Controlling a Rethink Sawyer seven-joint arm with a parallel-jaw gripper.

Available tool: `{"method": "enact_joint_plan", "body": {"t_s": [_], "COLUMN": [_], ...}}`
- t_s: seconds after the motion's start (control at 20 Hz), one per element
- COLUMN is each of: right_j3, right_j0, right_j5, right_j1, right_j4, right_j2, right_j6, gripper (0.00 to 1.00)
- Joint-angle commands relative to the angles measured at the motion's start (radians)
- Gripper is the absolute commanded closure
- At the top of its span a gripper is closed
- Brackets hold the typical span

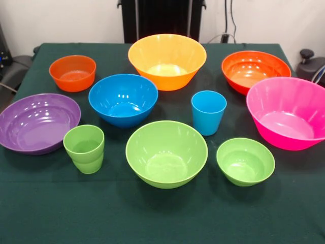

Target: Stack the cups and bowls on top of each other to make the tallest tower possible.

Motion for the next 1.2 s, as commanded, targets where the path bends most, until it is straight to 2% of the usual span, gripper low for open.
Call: {"method": "enact_joint_plan", "body": {"t_s": [0.05,0.3,0.55,0.85,1.0,1.2], "right_j3": [-0.139,-0.188,-0.257,-0.358,-0.419,-0.483], "right_j0": [-0.064,-0.089,-0.105,-0.101,-0.118,-0.14], "right_j5": [-0.085,-0.143,-0.094,-0.1,-0.106,-0.068], "right_j1": [0.241,0.321,0.361,0.436,0.504,0.54], "right_j4": [-0.137,-0.206,-0.244,-0.302,-0.32,-0.332], "right_j2": [0.104,0.118,0.144,0.155,0.188,0.232], "right_j6": [-0.047,-0.055,-0.08,-0.081,-0.098,-0.132], "gripper": [0.0,0.0,0.0,0.0,0.0,0.0]}}
